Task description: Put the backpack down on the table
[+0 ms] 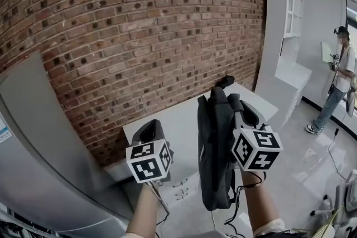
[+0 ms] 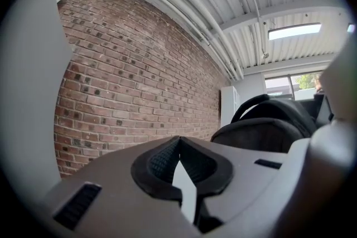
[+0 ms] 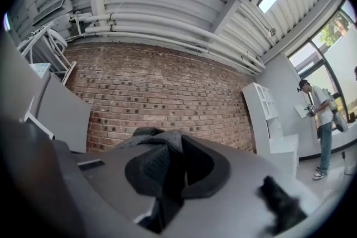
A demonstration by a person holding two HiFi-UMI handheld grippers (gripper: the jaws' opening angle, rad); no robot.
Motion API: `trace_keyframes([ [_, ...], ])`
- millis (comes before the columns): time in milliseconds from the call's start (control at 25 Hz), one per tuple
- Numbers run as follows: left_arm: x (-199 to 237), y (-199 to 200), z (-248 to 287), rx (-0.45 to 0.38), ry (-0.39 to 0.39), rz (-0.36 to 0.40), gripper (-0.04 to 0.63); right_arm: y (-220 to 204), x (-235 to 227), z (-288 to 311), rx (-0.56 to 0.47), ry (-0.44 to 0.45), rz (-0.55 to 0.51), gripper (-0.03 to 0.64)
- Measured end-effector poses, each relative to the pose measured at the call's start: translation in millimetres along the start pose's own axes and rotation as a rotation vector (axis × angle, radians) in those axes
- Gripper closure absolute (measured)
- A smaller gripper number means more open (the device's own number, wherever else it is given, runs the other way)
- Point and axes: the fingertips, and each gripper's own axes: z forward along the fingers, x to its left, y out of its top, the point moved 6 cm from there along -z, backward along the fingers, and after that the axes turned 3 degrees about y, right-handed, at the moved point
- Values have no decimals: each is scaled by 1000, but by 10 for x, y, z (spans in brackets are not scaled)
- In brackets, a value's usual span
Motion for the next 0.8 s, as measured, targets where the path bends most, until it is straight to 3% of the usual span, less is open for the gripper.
trace_keyframes([
  [280,-108,-27,258,5,18,21,583,20,-230,245,-13,11,9,575],
  [800,133,-191,746,23,44,-19,583,-127,-368,735,8,17,48,575],
])
